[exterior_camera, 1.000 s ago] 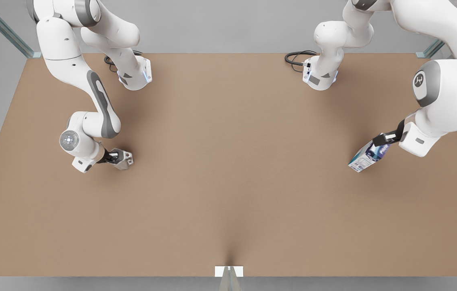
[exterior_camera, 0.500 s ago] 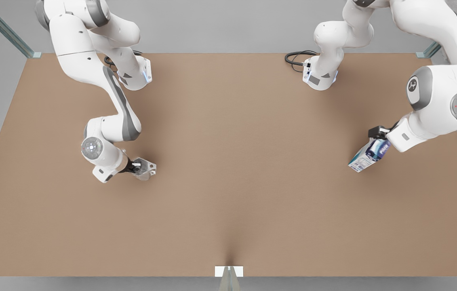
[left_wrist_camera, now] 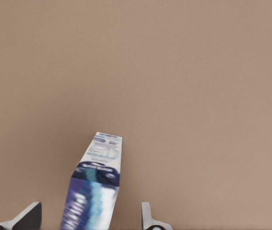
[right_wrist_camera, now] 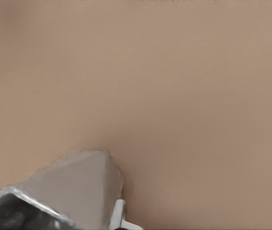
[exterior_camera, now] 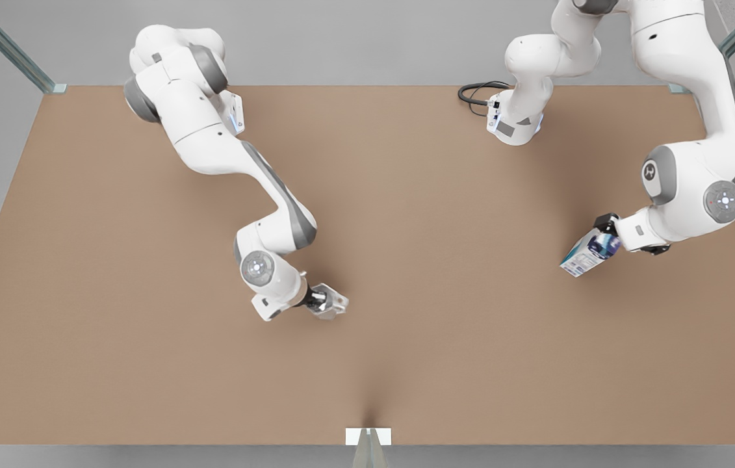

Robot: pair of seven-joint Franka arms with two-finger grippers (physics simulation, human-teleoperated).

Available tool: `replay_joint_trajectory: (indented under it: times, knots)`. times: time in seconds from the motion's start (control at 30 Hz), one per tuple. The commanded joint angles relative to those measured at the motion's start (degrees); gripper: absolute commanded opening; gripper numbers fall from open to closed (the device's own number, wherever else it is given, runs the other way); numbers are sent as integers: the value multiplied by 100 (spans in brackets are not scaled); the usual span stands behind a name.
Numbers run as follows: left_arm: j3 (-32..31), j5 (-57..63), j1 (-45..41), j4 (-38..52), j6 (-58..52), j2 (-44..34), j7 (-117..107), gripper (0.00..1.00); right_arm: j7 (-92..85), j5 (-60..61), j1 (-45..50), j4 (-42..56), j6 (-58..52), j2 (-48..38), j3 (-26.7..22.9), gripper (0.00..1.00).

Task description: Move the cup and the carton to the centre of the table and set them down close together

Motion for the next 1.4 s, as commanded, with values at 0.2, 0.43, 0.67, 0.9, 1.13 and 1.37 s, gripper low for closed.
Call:
replay_joint_trajectory:
  times: [0.2,0.43,0.67,0.9,1.13,1.37]
  knots:
    - [124,8,-47,-549,494,24,0,100,1009,-19,944,1403,-66,1039,-89,21]
    - [273,52,-38,-620,538,24,334,100,1879,-19,1314,1799,-22,1382,-168,32]
    - [291,87,-12,-646,625,111,685,100,1976,-19,1314,1799,-22,1382,-212,86]
    - [300,78,85,-664,687,252,677,100,1941,51,1323,1421,-224,662,-194,99]
    - [300,78,85,-672,678,498,659,100,579,-485,-899,-1664,-382,-2388,-212,100]
    - [282,87,94,-655,581,454,194,55,-3517,-573,-2062,261,-3950,-3180,-1178,100]
